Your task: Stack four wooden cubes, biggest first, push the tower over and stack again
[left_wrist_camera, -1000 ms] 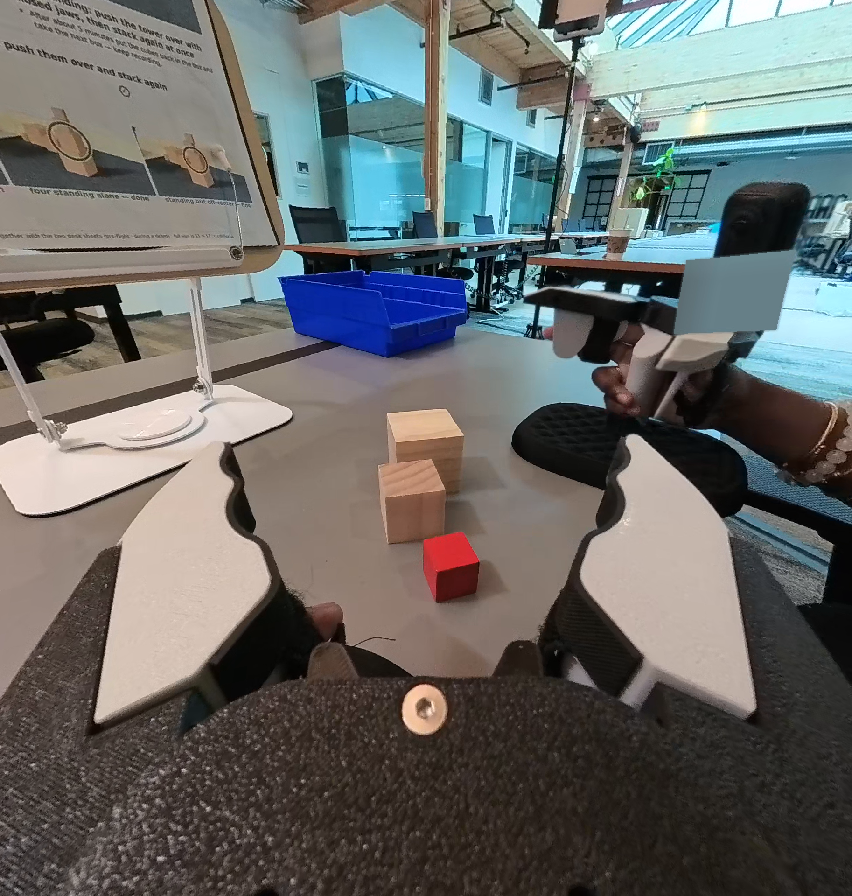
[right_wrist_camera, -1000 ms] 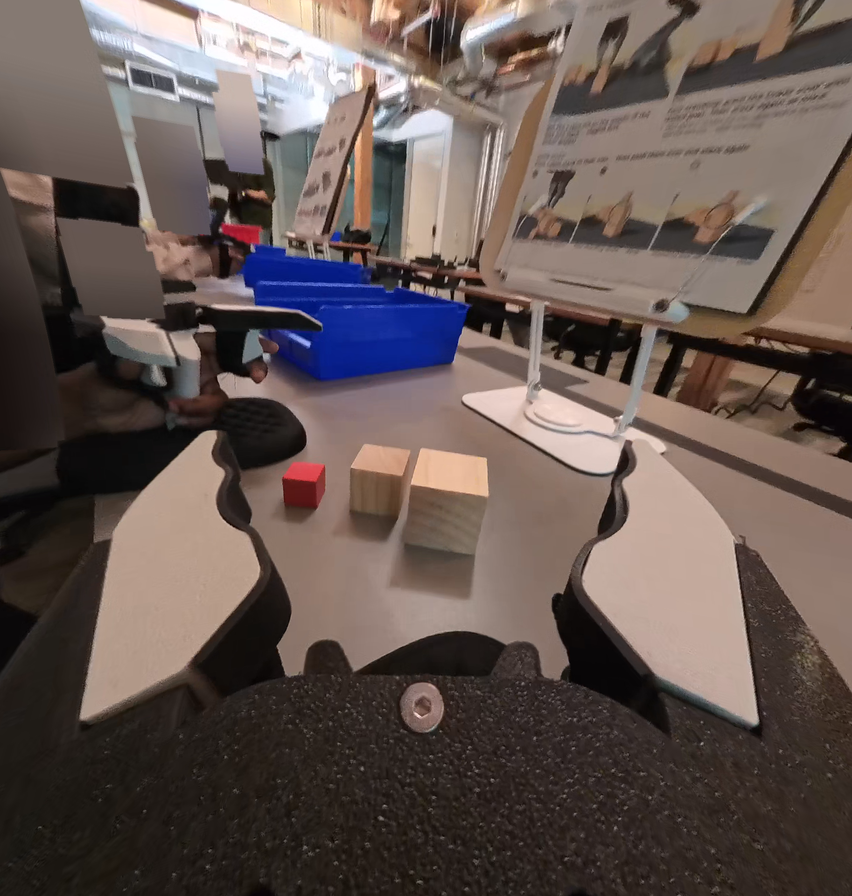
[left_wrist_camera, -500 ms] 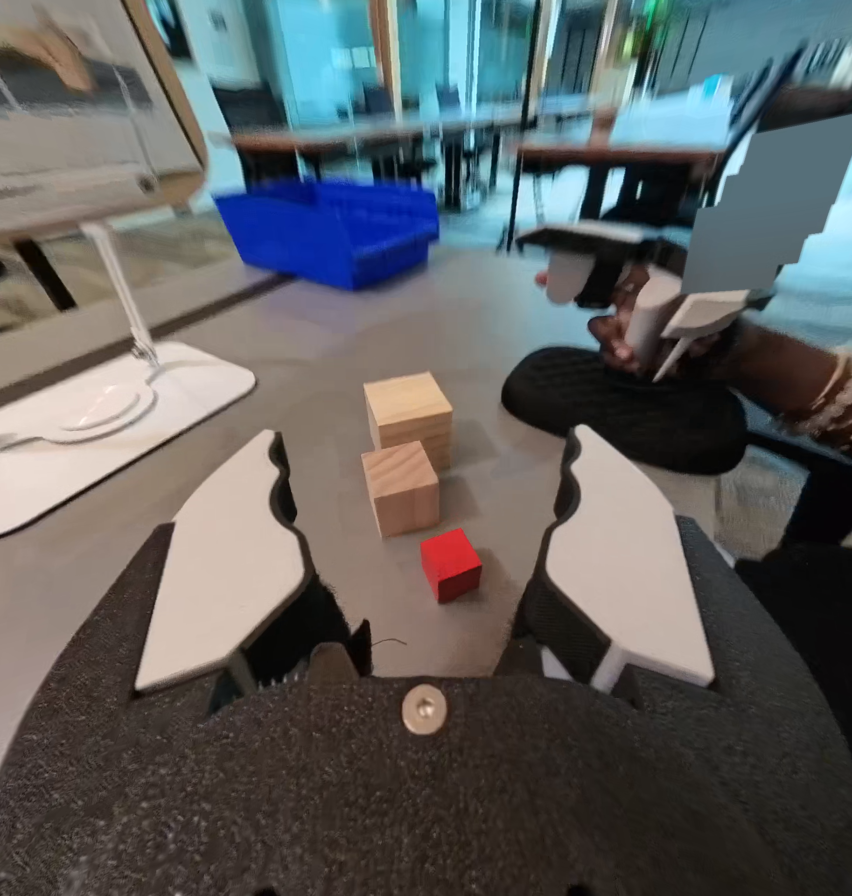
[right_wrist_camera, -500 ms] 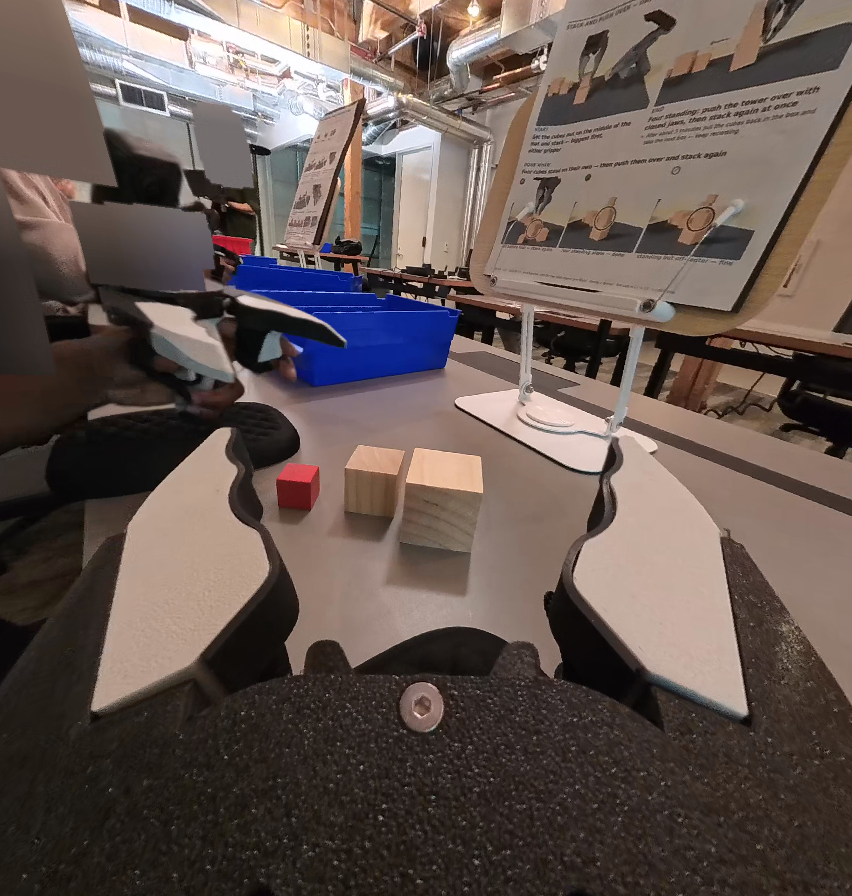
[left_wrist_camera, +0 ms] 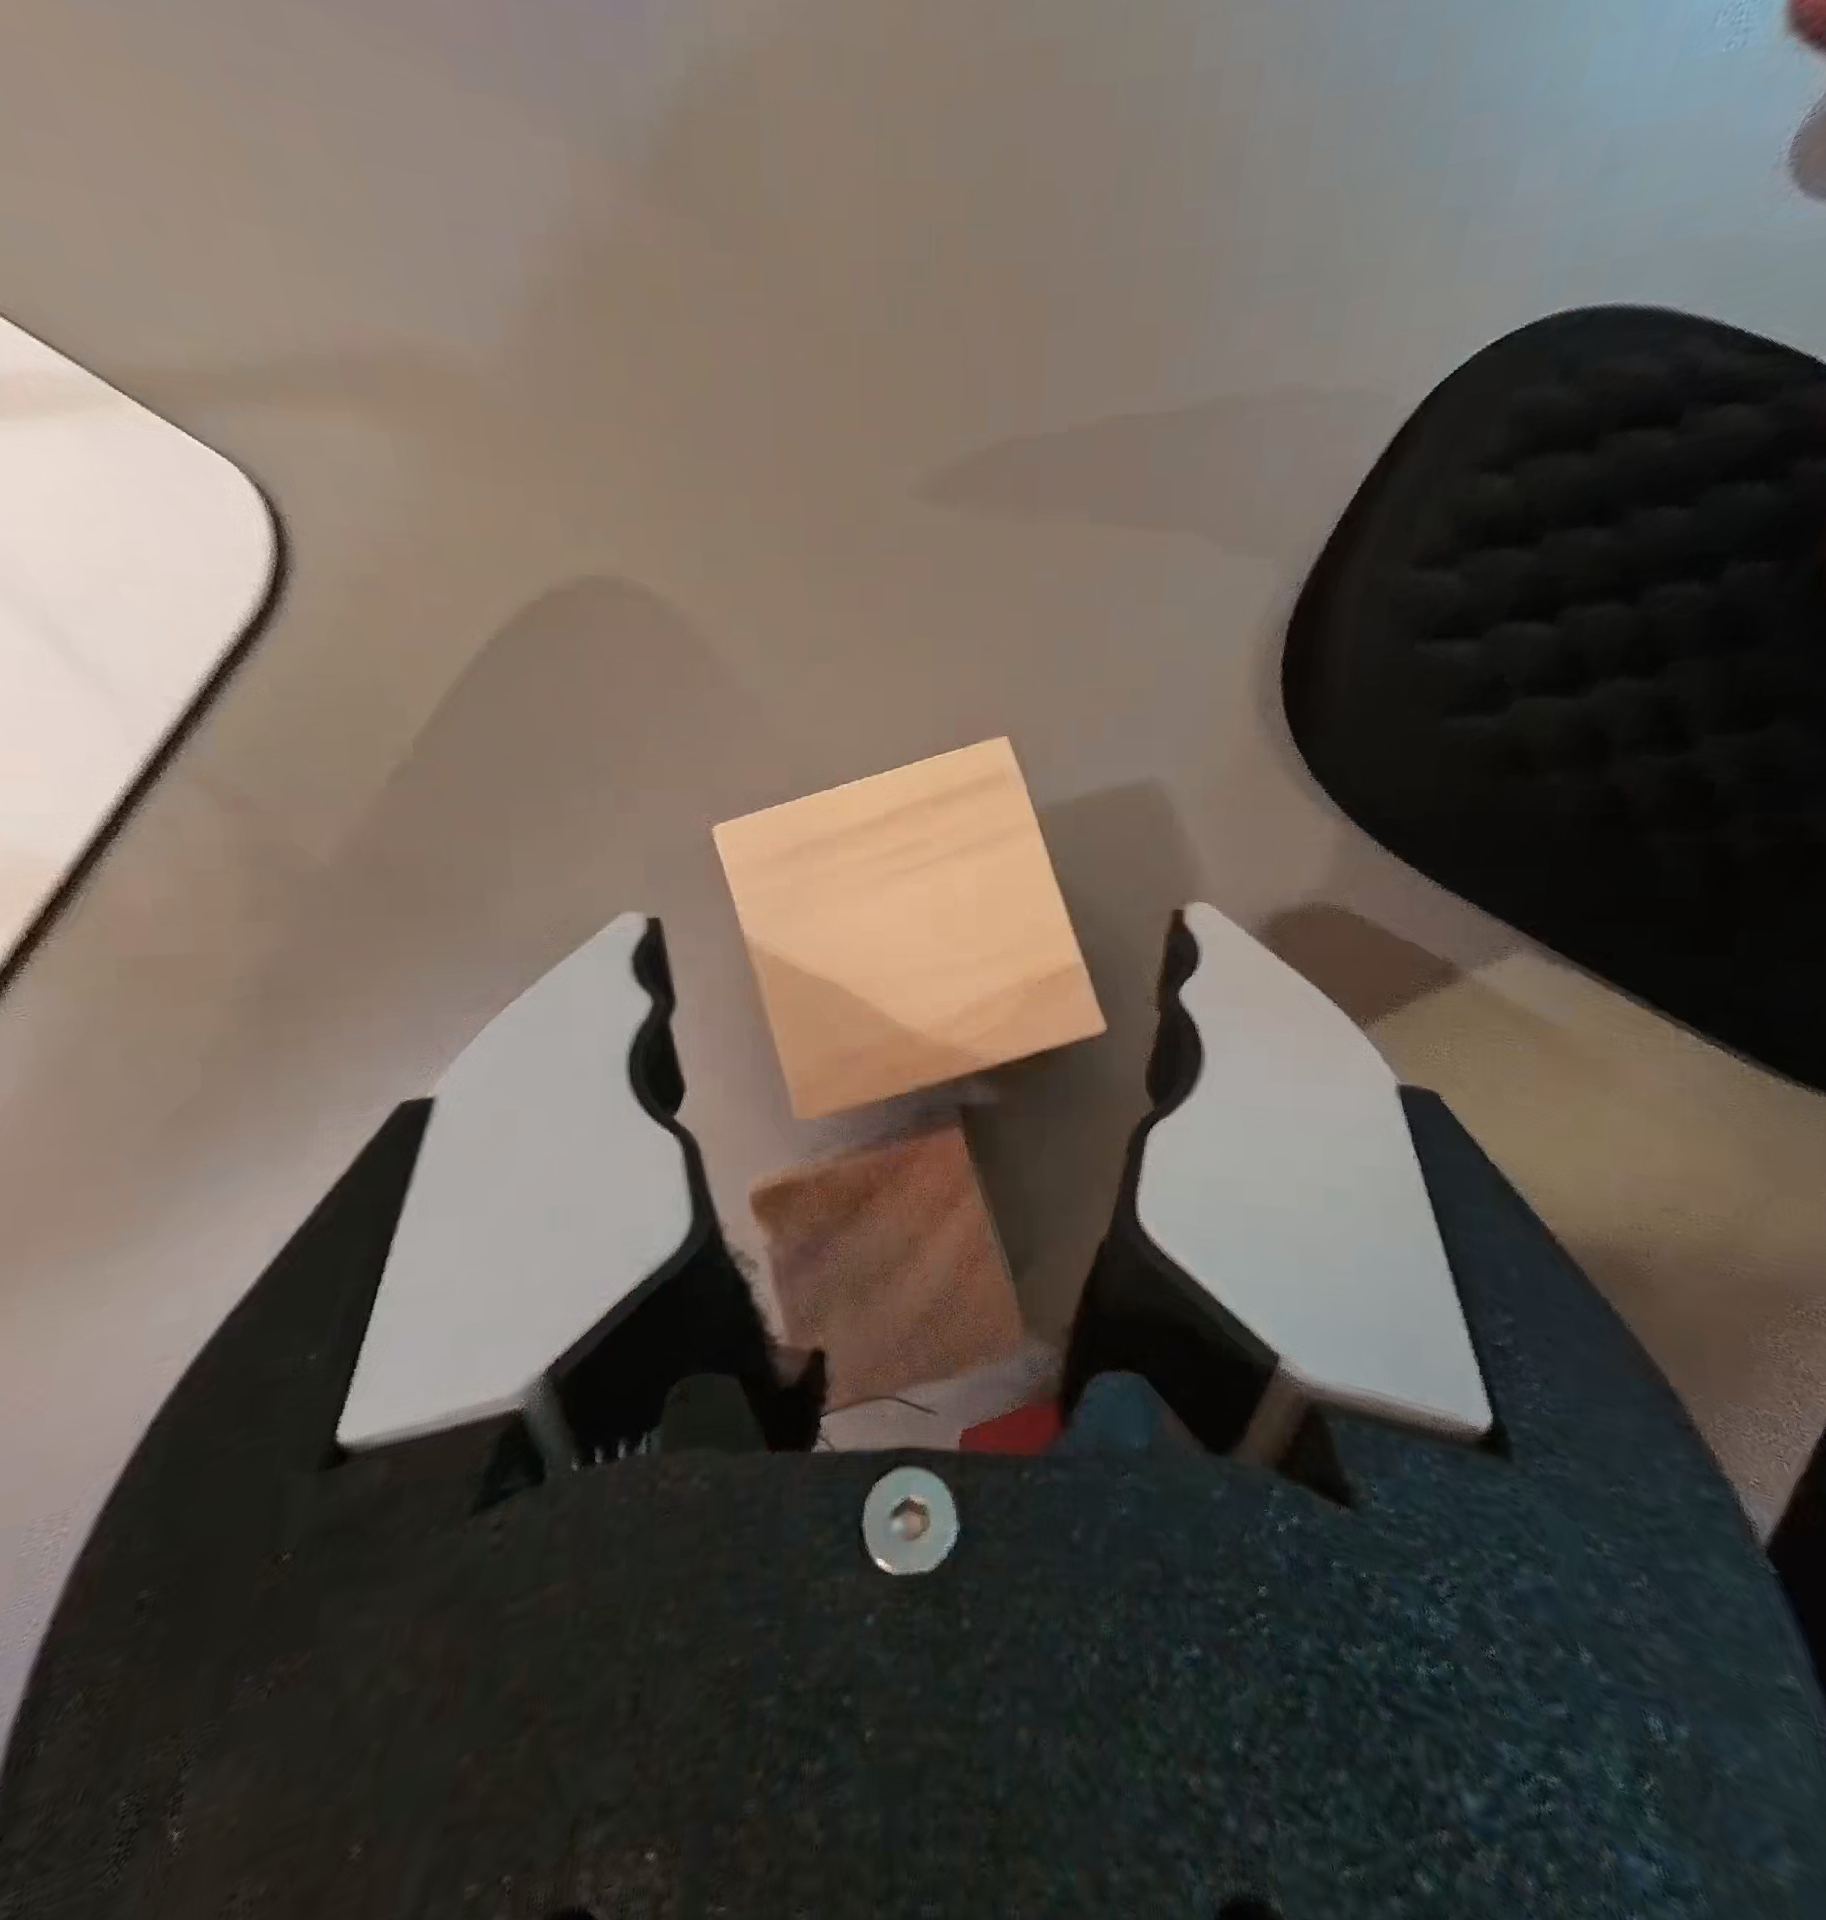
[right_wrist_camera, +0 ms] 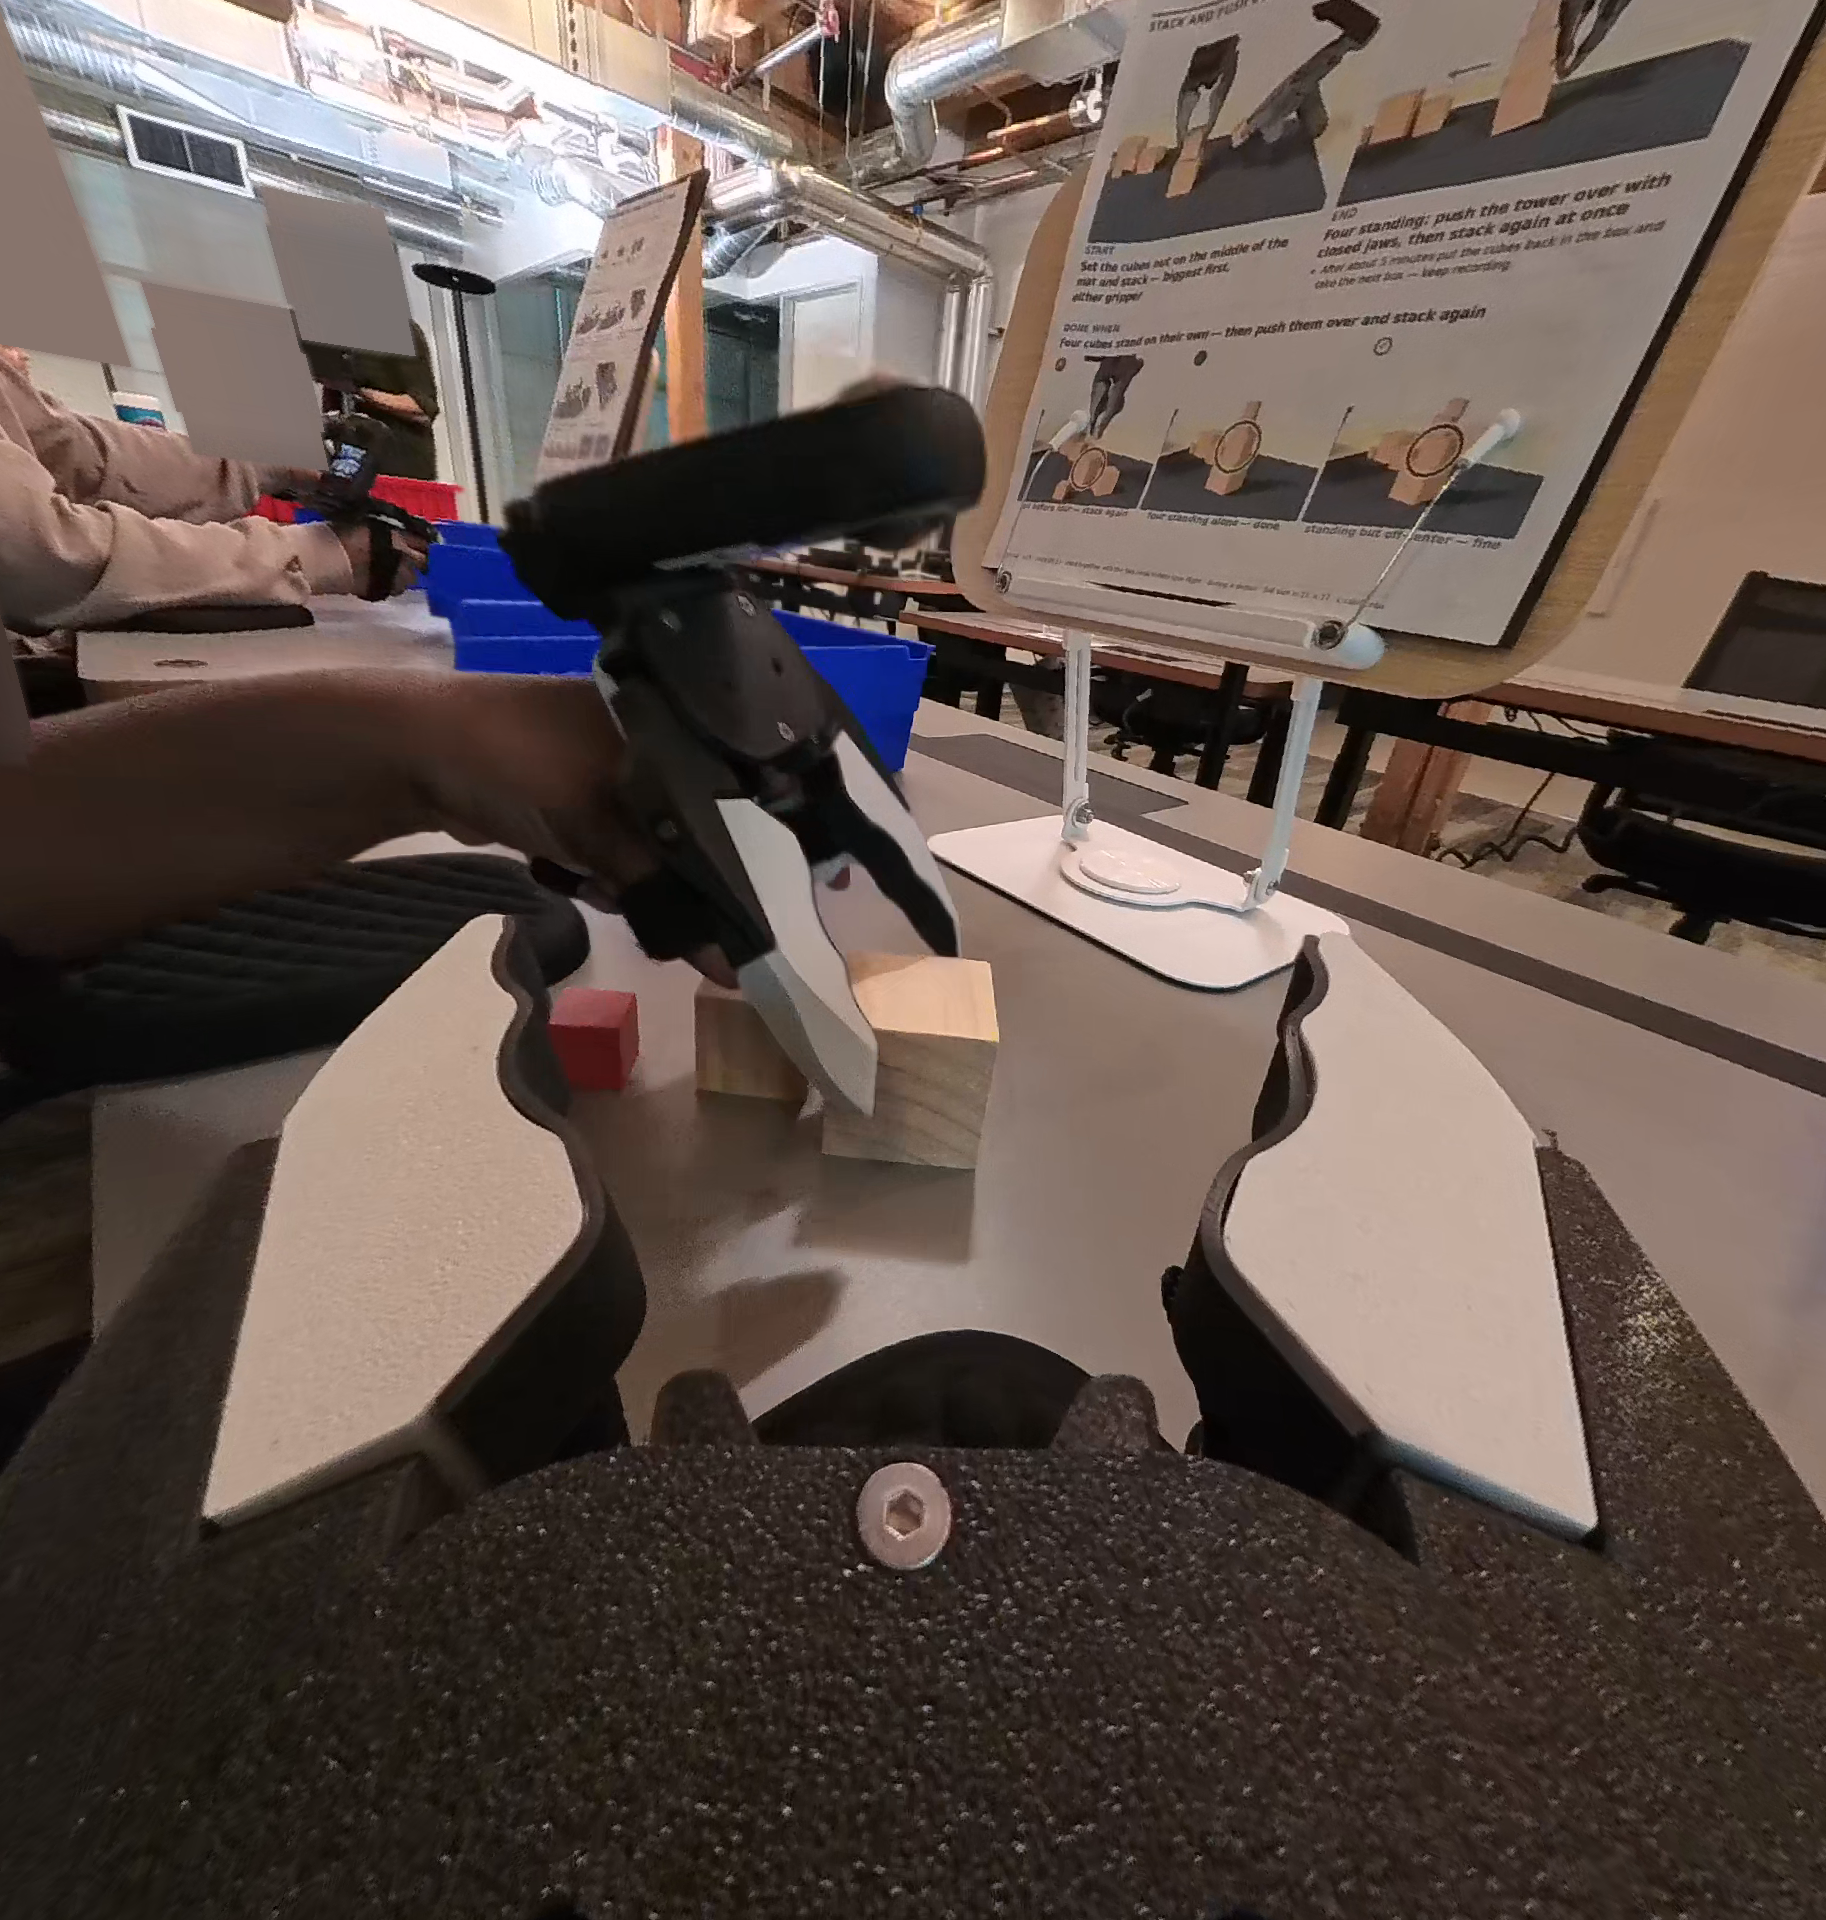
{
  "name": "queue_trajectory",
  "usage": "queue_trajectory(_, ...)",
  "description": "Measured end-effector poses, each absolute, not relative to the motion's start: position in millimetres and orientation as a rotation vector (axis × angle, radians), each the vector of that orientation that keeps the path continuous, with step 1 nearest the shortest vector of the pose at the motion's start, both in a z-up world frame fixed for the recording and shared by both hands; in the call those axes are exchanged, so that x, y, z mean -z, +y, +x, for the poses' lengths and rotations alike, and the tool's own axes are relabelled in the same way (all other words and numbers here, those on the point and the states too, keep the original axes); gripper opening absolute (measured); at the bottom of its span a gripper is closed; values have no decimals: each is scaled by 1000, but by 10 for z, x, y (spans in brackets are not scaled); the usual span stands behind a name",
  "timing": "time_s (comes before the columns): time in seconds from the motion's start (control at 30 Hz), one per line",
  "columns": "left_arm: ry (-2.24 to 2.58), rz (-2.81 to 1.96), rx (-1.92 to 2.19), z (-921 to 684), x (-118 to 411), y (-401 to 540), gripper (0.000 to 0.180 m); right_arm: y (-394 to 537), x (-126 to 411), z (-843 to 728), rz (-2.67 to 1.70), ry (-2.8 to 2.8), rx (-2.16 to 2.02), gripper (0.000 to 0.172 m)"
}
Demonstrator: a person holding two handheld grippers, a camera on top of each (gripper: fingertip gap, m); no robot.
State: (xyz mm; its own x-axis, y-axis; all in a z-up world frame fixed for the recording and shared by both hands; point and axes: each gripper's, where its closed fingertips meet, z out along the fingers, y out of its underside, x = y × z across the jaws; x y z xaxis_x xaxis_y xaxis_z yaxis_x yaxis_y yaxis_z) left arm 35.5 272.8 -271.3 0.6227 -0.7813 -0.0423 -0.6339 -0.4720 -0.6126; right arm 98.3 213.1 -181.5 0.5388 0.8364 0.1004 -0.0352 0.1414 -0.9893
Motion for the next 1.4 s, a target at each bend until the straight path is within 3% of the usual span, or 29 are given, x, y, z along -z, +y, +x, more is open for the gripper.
queue_trajectory(0.07, 1145, -2254, 376, 413, 2755, 2739, 64, 2133, 1817, 982, -1282, -794, -732, 130)
queue_trajectory(0.33, 1590, -1887, 624, 800, 2323, 2757, 62, 2162, 1832, 981, -1300, -784, -704, 127)
queue_trajectory(0.57, 1847, -1833, 548, 925, 2485, 2839, 63, 2418, 1931, 1087, -1449, -641, -491, 126)
queue_trajectory(0.97, 1545, -1971, 596, 1122, 2648, 3076, 63, 2554, 2036, 1155, -1549, -577, -347, 121)
queue_trajectory(1.3, 1619, -1942, 590, 1208, 2742, 2996, 63, 2548, 2020, 1166, -1539, -568, -352, 118)
queue_trajectory(1.4, 1589, -1909, 610, 1176, 2610, 3021, 89, 2543, 2012, 1169, -1534, -566, -357, 117)
